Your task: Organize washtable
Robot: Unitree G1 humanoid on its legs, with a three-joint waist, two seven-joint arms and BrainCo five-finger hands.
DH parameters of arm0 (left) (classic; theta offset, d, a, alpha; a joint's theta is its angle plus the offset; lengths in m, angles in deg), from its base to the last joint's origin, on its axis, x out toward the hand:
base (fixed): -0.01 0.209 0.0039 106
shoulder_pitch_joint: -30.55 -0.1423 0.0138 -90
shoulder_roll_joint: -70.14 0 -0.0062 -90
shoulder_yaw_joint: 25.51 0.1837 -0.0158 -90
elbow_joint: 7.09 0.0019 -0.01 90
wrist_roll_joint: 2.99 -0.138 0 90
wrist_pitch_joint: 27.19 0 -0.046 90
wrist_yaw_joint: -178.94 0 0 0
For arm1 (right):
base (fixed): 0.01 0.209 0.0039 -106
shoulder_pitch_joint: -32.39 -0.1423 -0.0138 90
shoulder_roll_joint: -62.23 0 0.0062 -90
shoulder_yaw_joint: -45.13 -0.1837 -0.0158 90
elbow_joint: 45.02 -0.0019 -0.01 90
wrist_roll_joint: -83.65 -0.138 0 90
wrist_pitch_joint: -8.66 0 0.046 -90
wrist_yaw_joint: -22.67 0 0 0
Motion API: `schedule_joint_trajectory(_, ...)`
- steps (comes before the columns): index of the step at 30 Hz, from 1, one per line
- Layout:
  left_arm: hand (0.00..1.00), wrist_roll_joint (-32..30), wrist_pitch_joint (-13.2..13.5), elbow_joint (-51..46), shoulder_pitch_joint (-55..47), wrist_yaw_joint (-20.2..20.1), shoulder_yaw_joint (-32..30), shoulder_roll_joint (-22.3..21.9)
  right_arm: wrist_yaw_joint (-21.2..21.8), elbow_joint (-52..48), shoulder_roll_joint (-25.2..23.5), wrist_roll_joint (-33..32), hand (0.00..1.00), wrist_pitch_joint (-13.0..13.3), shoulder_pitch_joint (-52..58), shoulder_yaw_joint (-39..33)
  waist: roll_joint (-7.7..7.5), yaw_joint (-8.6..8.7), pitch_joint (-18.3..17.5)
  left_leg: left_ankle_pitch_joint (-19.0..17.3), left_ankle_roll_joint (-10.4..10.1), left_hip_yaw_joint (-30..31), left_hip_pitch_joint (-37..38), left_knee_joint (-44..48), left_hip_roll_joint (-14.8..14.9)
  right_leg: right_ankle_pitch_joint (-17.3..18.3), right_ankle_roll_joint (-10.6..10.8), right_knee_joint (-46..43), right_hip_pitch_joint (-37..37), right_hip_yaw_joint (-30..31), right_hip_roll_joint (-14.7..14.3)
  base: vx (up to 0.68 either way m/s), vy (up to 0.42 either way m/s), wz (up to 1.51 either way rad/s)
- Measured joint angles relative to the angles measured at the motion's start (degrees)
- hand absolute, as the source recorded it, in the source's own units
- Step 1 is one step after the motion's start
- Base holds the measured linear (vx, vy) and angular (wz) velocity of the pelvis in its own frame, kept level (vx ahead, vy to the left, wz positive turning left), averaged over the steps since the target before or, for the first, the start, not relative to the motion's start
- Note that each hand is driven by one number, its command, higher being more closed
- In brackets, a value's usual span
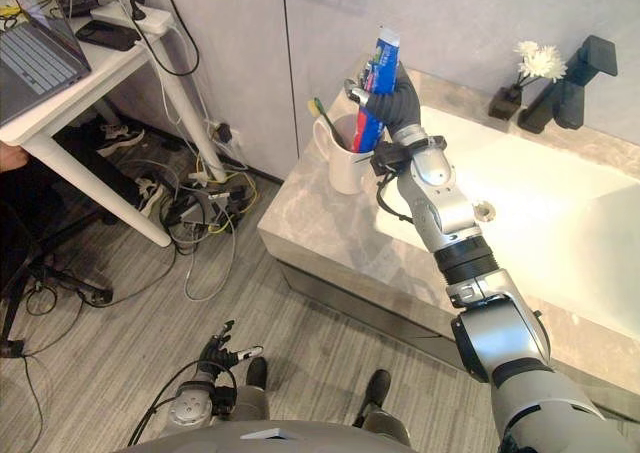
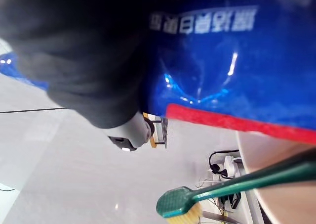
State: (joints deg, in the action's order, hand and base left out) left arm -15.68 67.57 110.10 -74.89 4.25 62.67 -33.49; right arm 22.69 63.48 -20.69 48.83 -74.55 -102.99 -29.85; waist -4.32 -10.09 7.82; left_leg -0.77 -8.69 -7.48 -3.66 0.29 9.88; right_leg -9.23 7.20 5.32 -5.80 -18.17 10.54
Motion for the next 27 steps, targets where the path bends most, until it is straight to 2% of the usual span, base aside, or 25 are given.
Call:
schedule_joint_trajectory(10,0.0,0.0,-0.03,0.0,0.06,0.29,-0.04,-0.05,0.03,-1.47,-1.08,-0.09,0.0,0.1,1.66,-0.17,0.01,0.02,0.01,-0.01,0.01,-0.01,0.0,0.03,0.01,0.0,0.0,0.0,0.0,0.02,0.0,0.0,0.0,0.0)
schedule_joint_trajectory(22,0.0,-0.01,-0.22,0.33,0.12,0.37,-0.28,-0.16,0.1,-9.71,-2.12,-0.35,0.0,0.63,4.5,-1.78,0.0,0.11,0.0,0.0,0.01,-0.07,0.06,0.12,0.02,-0.03,-0.04,0.0,0.06,0.08,0.0,0.0,0.0,0.0)
schedule_joint_trajectory(27,0.0,-0.04,-0.47,0.64,0.15,0.37,-0.41,-0.18,0.07,-10.84,-2.41,-2.37,0.0,0.8,4.61,-2.49,-0.01,0.17,-0.01,0.0,0.0,-0.13,0.39,0.14,0.02,-0.07,-0.06,0.0,0.41,0.13,0.0,0.0,0.0,0.0)
